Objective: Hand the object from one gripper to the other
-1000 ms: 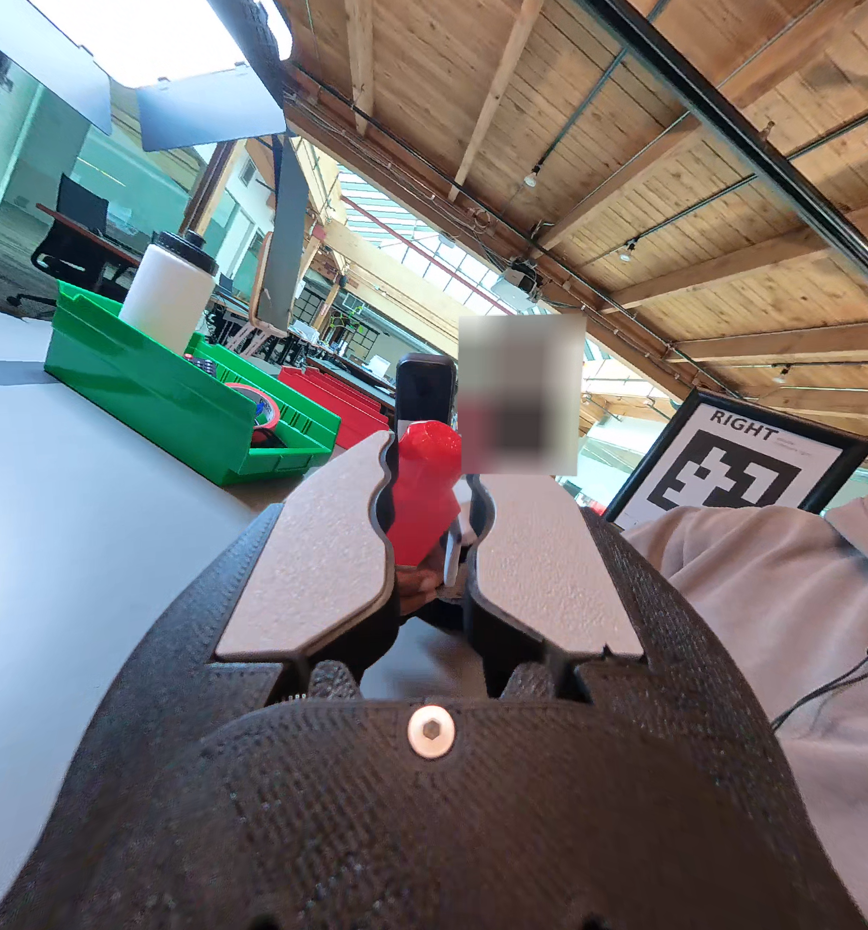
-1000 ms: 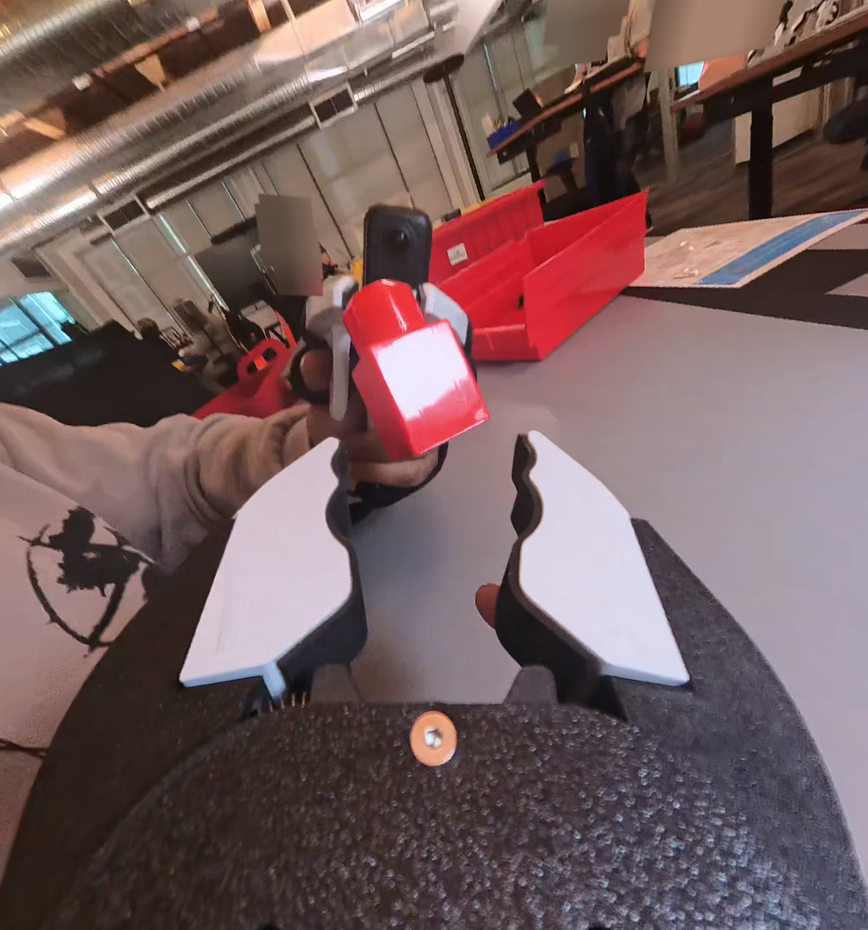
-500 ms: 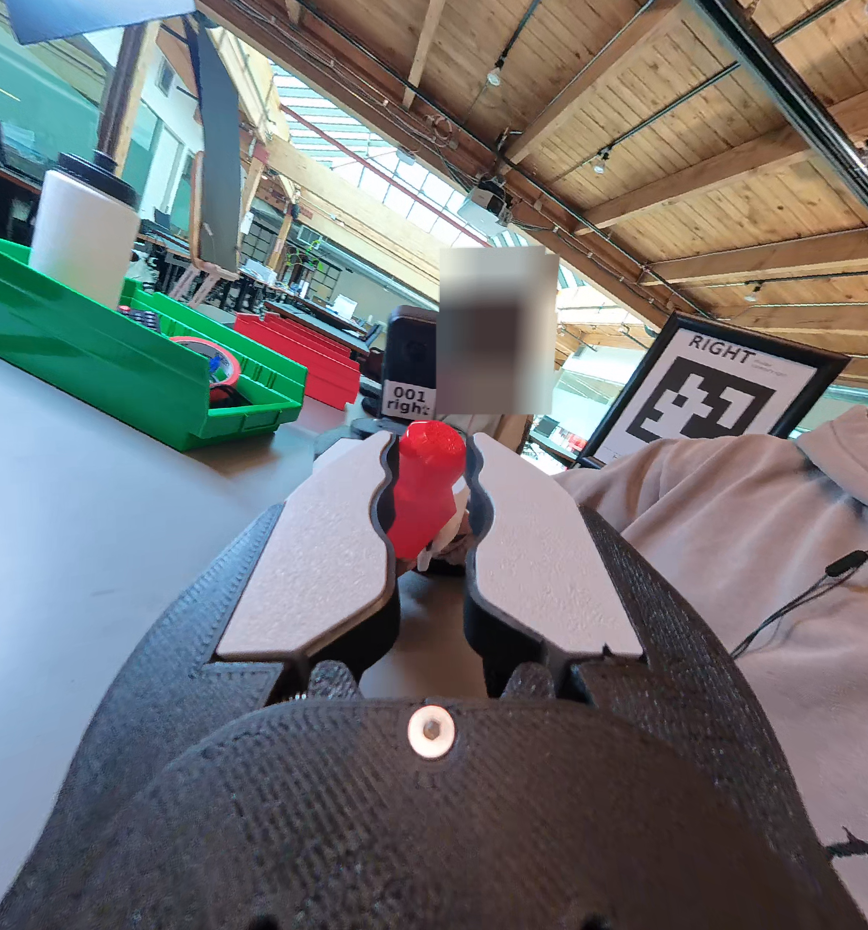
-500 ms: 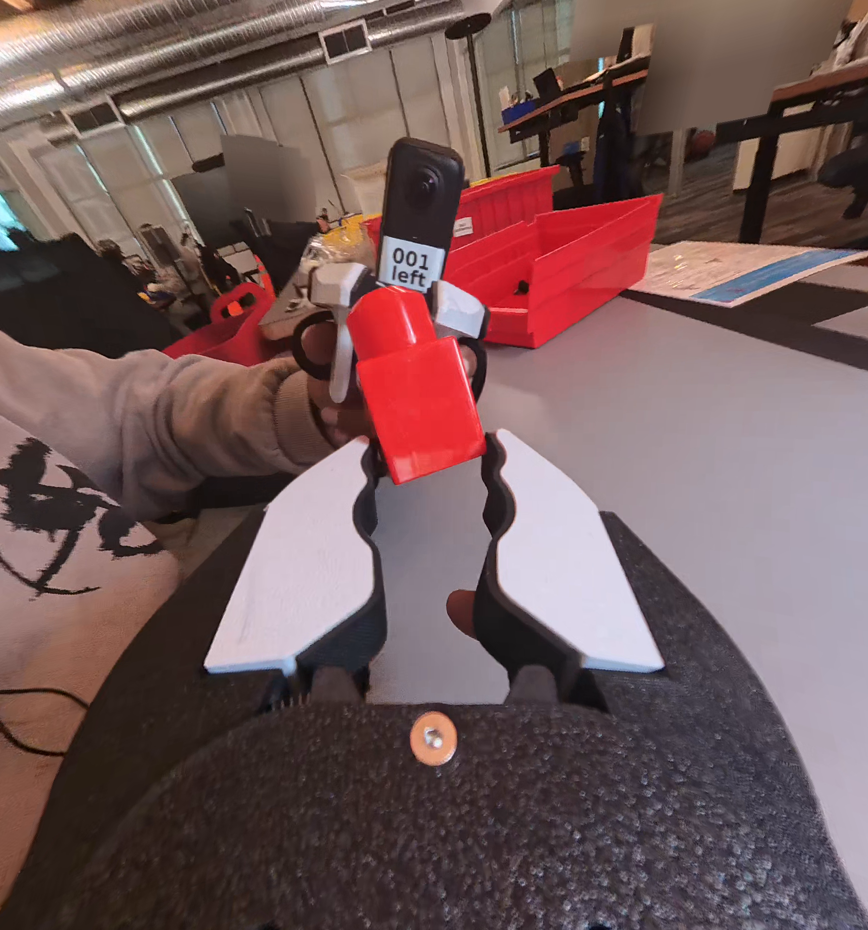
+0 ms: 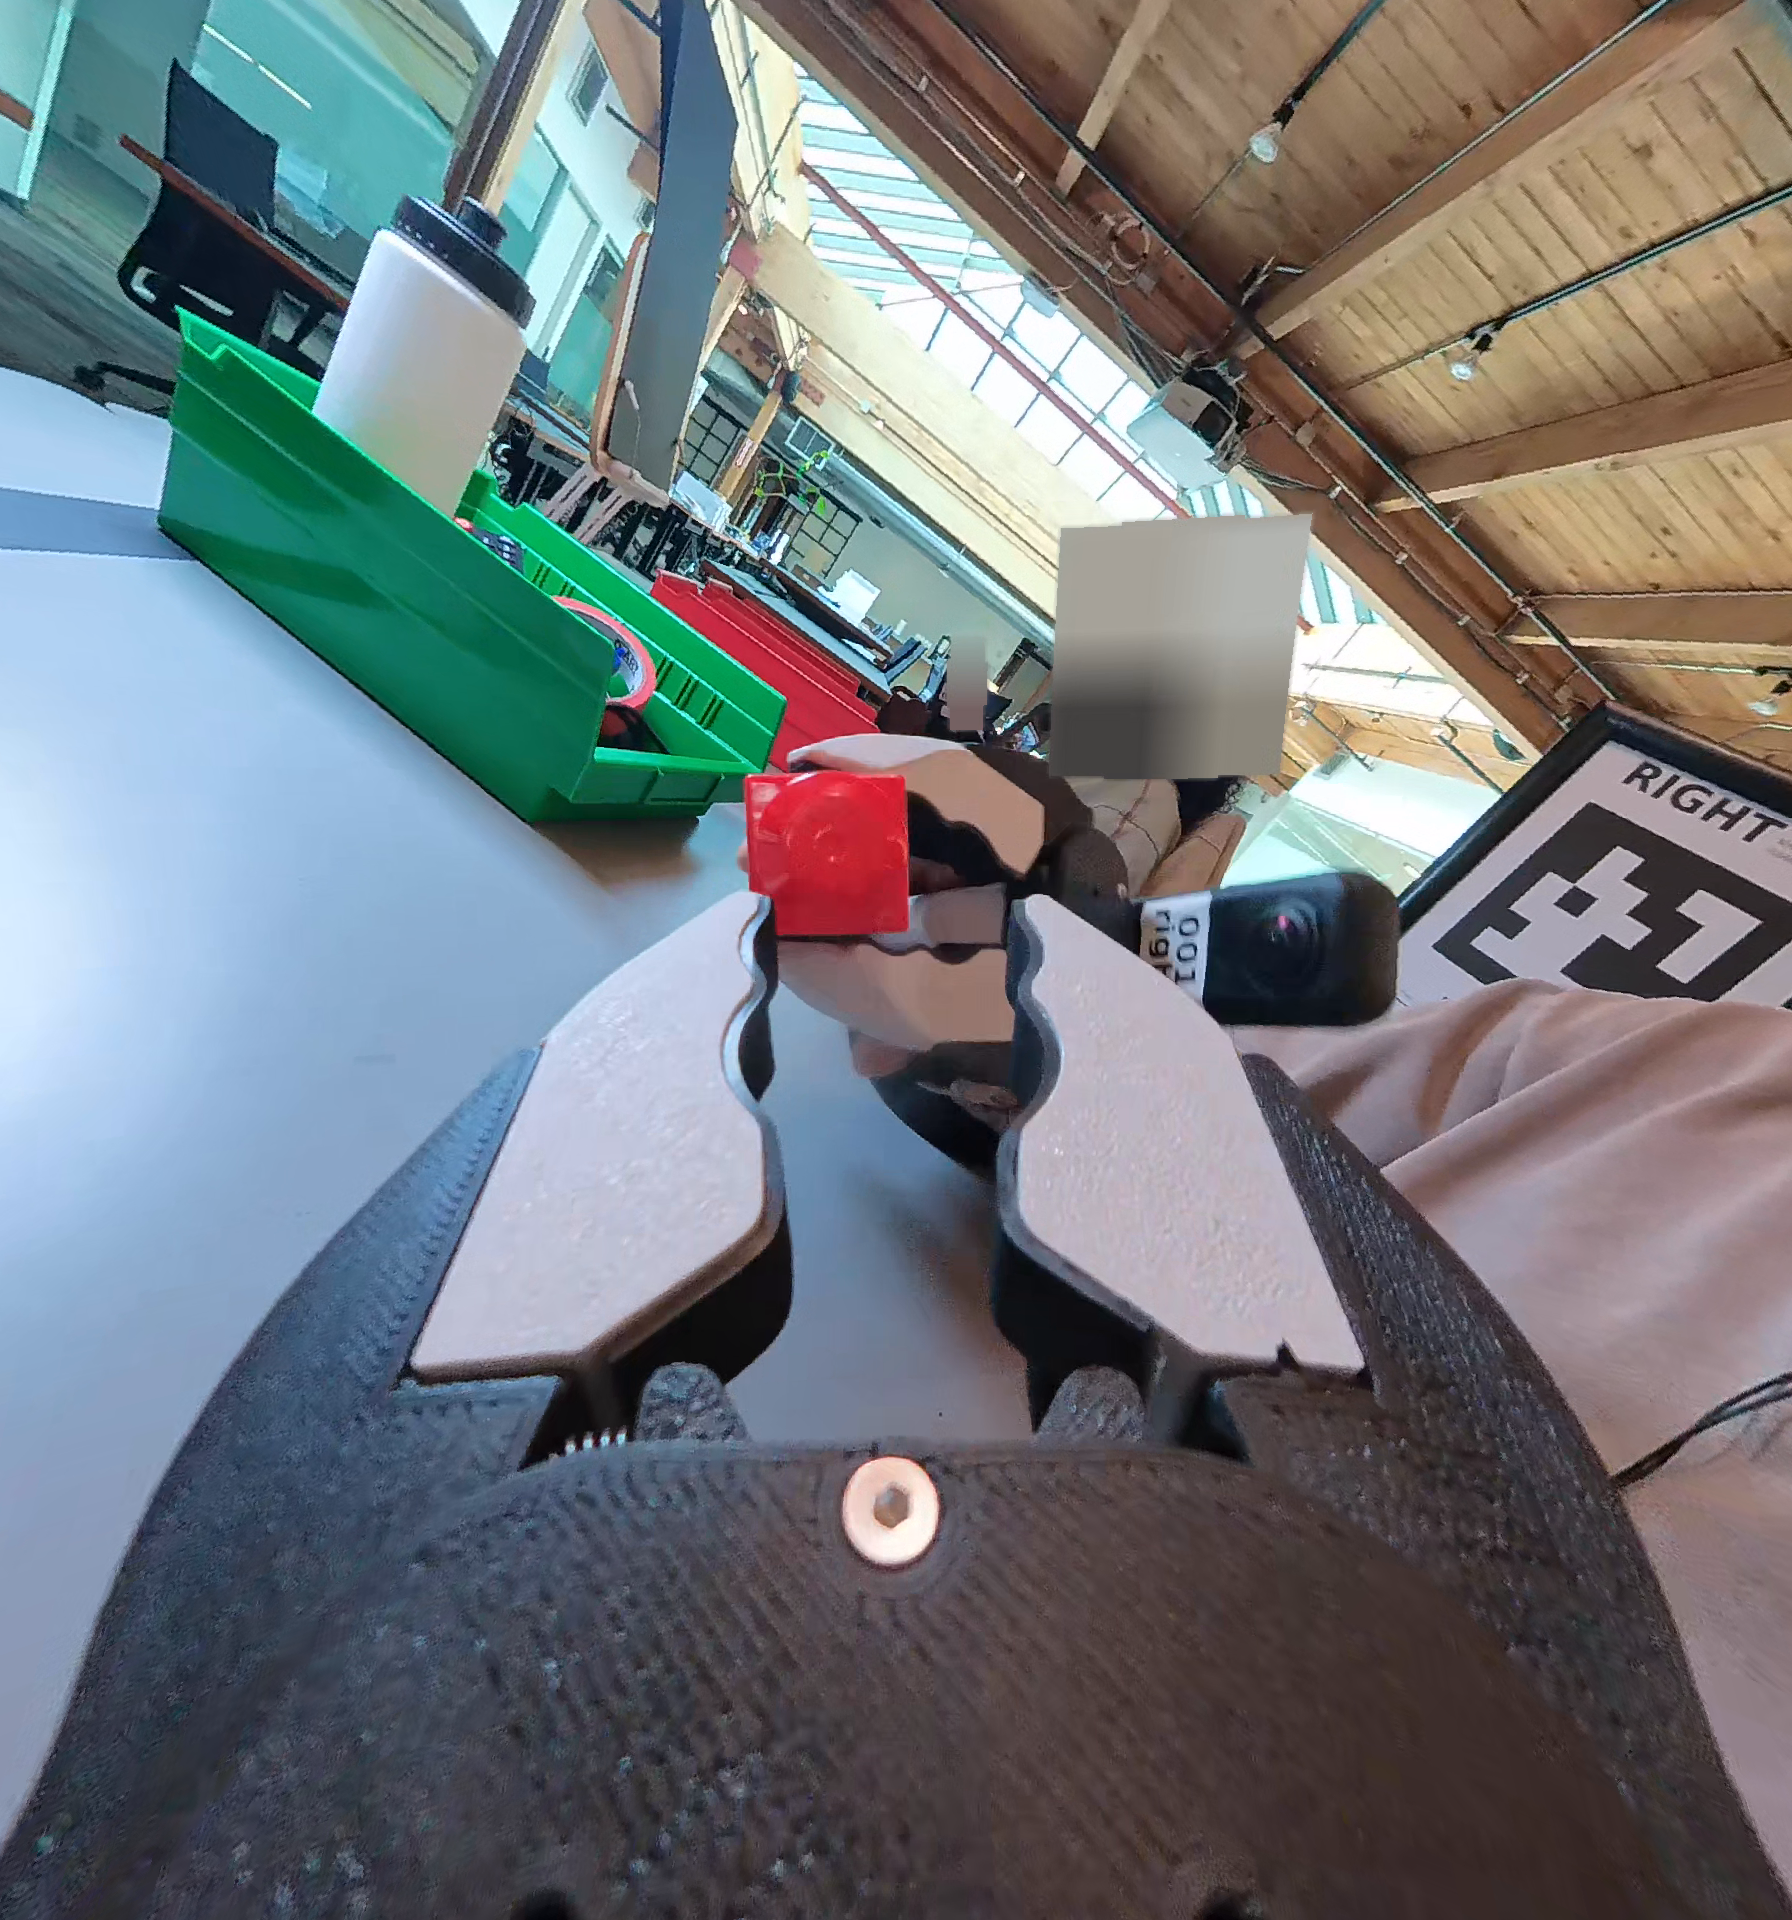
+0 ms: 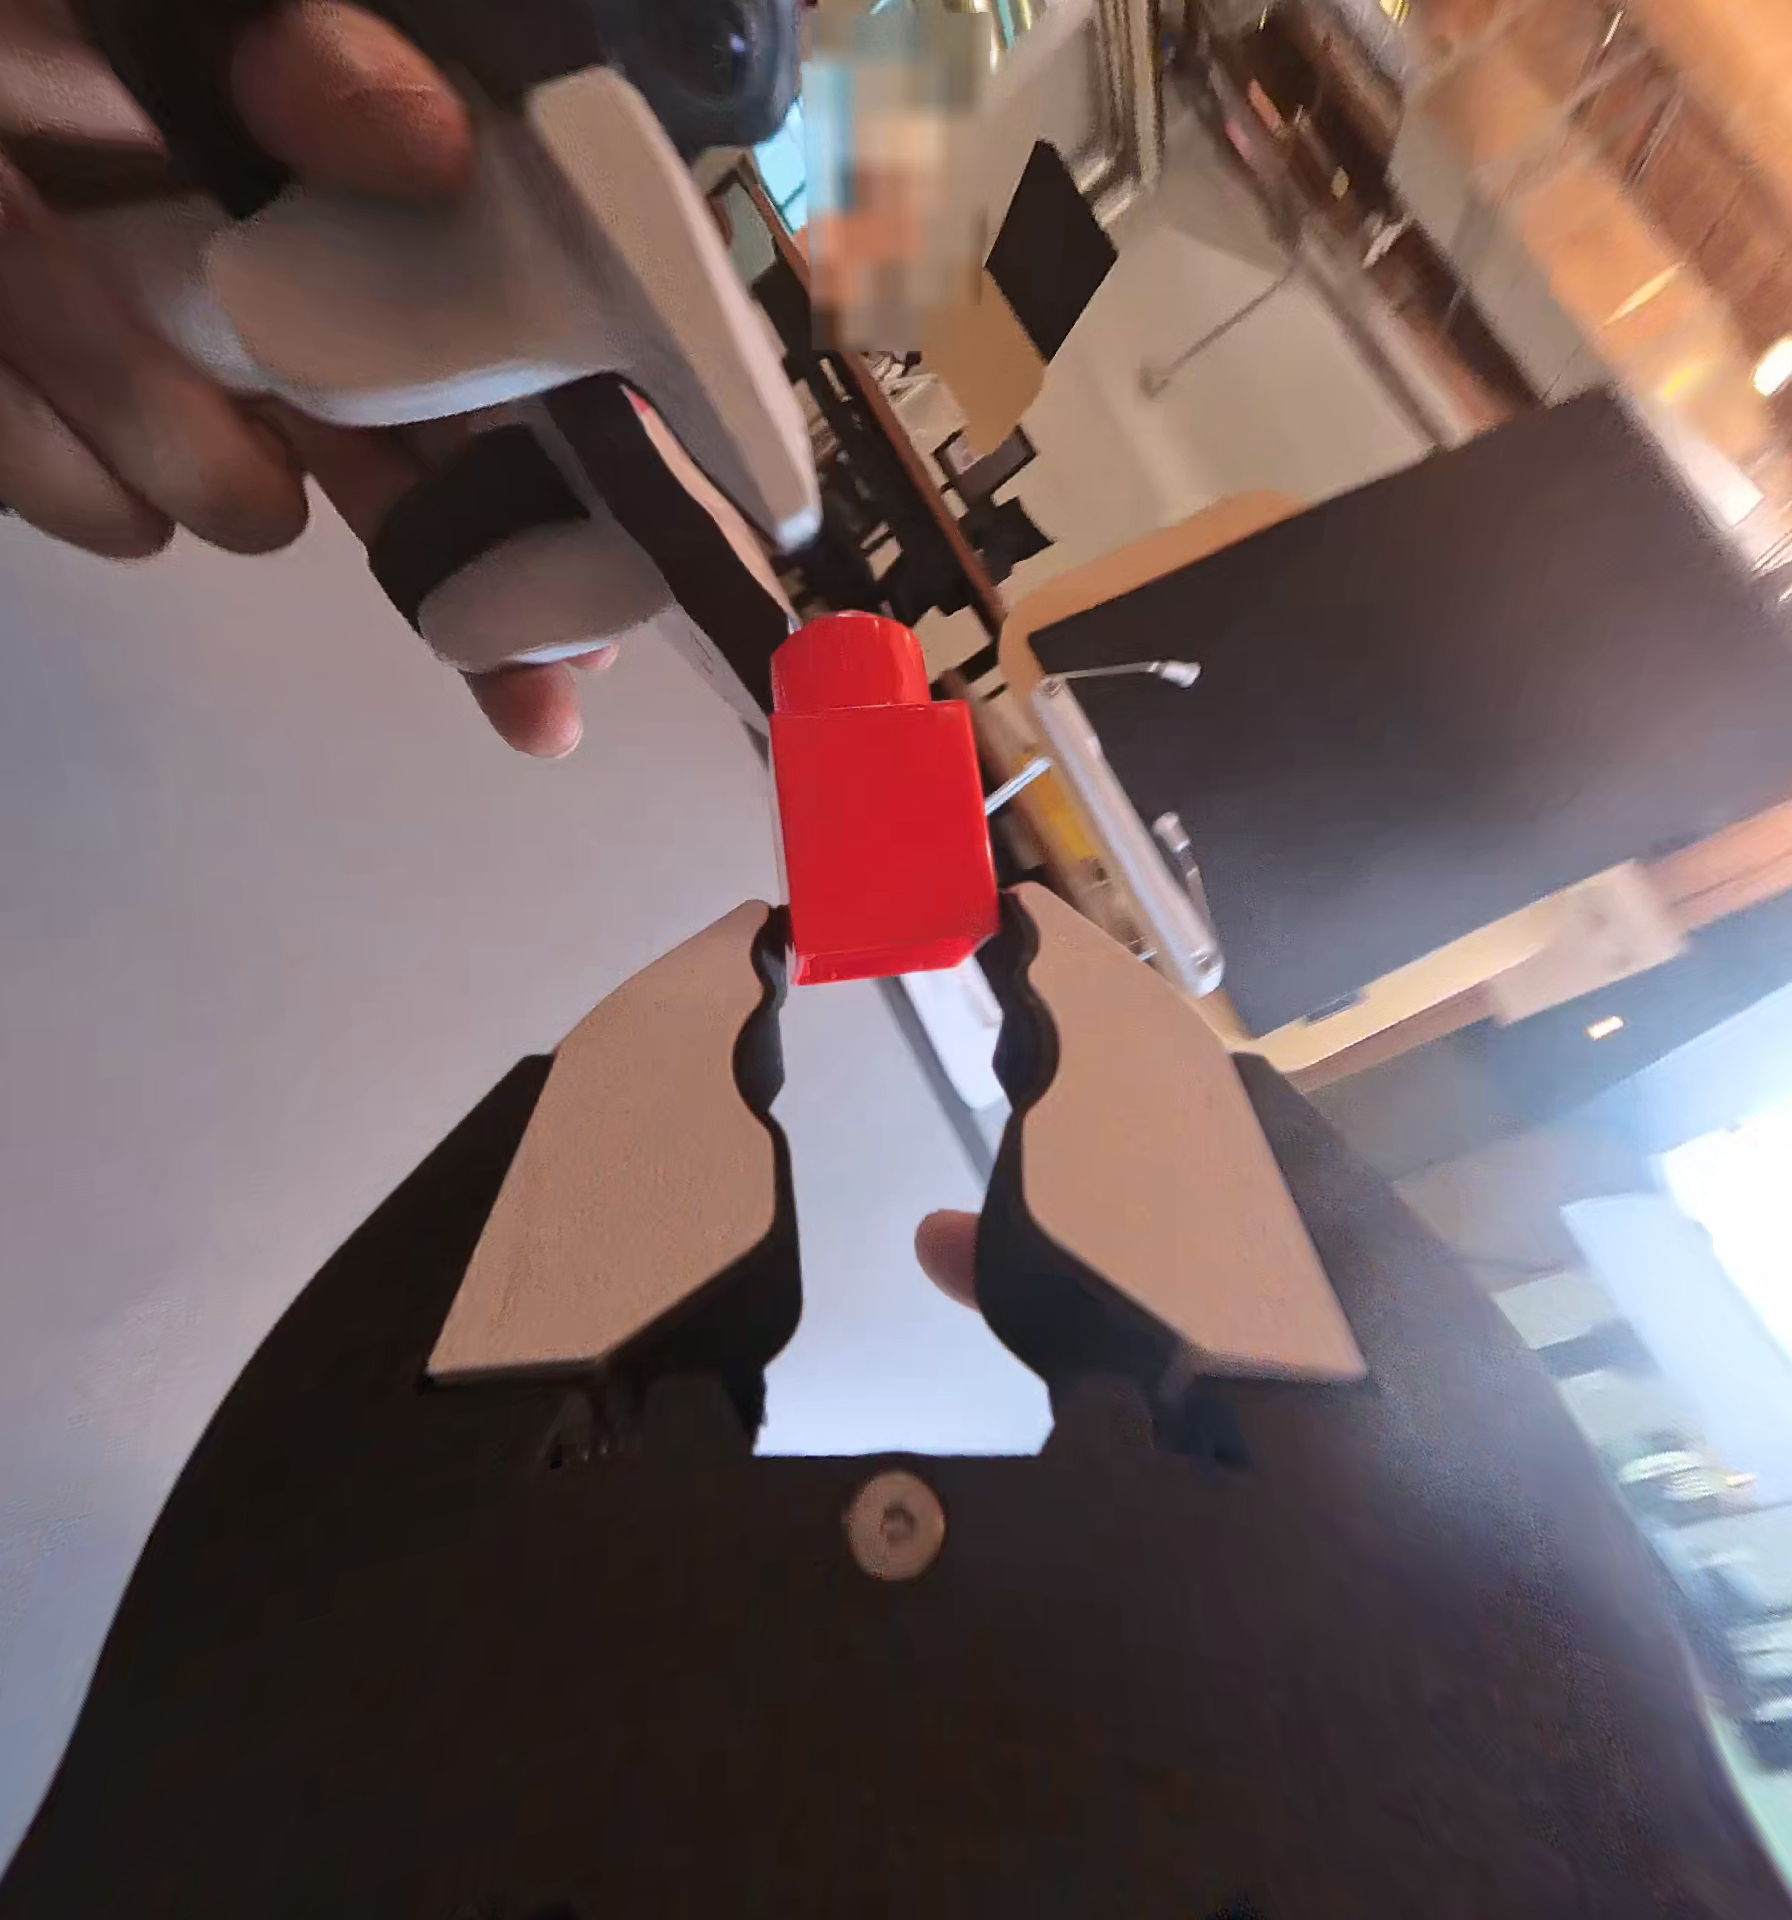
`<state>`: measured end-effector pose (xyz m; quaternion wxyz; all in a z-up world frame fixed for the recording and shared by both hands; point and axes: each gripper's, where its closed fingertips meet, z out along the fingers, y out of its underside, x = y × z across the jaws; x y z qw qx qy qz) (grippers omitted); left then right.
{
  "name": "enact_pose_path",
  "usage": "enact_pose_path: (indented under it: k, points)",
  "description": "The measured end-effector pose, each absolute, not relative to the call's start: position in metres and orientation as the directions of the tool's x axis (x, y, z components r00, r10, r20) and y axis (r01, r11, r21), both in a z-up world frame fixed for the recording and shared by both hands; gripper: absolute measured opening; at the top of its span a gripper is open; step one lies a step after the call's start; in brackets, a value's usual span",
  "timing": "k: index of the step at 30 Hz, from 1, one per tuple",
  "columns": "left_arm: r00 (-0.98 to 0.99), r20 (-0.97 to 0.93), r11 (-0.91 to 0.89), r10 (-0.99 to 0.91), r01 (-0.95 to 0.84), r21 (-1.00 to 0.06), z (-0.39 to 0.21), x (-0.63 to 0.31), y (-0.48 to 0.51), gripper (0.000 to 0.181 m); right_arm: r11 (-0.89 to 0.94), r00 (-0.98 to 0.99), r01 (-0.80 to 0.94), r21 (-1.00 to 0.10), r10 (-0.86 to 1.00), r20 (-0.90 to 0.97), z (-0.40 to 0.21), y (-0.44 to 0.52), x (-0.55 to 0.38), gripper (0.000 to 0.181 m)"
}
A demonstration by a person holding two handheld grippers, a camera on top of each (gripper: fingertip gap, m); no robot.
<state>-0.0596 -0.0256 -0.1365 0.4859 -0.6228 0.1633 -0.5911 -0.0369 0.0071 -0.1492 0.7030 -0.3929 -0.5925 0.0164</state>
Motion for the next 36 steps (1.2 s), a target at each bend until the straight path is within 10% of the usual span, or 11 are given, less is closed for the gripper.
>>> enact_pose_path:
  k: [5, 15, 20, 29, 36]
  points:
    - [0.3, 0.617, -0.514, -0.727, 0.358, -0.779, -0.15, -0.059, -0.02, 0.033, 0.819, 0.218, 0.466, -0.335, 0.261, 0.94, -0.153, -0.013, -0.047, 0.036]
    - [0.237, 0.59, -0.52, -0.772, 0.3, -0.8, -0.147, -0.054, -0.03, 0.037, 0.87, 0.206, 0.359, -0.338, 0.28, 0.938, -0.149, -0.033, -0.048, 0.035]
    - [0.283, 0.502, -0.438, -0.817, 0.263, -0.86, -0.14, -0.055, -0.033, 0.033, 0.806, 0.214, 0.24, -0.542, 0.5, 0.839, -0.145, -0.038, -0.048, 0.038]
    - [0.597, -0.049, 0.022, -0.801, -0.053, -0.998, -0.129, -0.065, -0.03, 0.033, 0.092, 0.039, 0.04, -0.995, 0.995, 0.094, -0.144, -0.033, -0.048, 0.058]
    - [0.498, -0.78, 0.422, -0.38, -0.657, -0.625, -0.133, -0.063, -0.034, 0.033, -0.633, -0.182, 0.042, -0.773, 0.756, -0.628, -0.141, -0.032, -0.048, 0.07]
